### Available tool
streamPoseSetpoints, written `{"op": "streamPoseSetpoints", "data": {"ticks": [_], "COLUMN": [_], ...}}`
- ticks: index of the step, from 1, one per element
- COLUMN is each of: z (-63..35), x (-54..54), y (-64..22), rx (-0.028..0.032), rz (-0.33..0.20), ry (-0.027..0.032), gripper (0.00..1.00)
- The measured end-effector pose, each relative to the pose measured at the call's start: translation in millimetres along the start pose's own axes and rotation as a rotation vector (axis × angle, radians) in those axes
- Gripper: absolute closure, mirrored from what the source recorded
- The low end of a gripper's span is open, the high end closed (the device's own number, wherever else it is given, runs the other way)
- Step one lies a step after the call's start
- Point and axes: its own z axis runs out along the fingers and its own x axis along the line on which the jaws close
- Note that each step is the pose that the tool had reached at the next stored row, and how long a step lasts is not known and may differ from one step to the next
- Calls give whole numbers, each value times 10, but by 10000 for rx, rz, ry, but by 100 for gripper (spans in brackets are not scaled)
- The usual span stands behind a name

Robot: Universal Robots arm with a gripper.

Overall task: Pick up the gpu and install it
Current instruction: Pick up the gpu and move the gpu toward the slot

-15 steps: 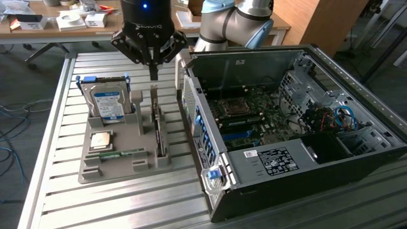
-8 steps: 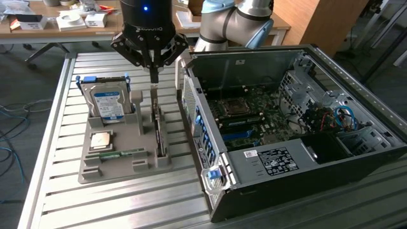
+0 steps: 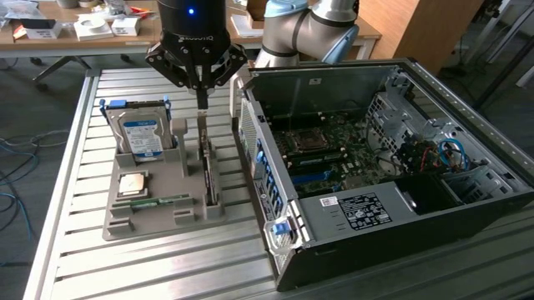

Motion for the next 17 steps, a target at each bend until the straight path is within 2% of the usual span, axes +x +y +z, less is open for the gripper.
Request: {"op": "streamPoseSetpoints", "data": {"ticks": [8,9,10,13,14,15,17], "z": [0,0,0,0,0,0,0], "x": [0,0,0,0,0,0,0], "y": [0,0,0,0,0,0,0], "rx": [0,0,0,0,0,0,0], "rz": [0,1,0,0,0,0,0], "ry": [0,0,0,0,0,0,0], "gripper": [89,83,83,65,65,59,59]}}
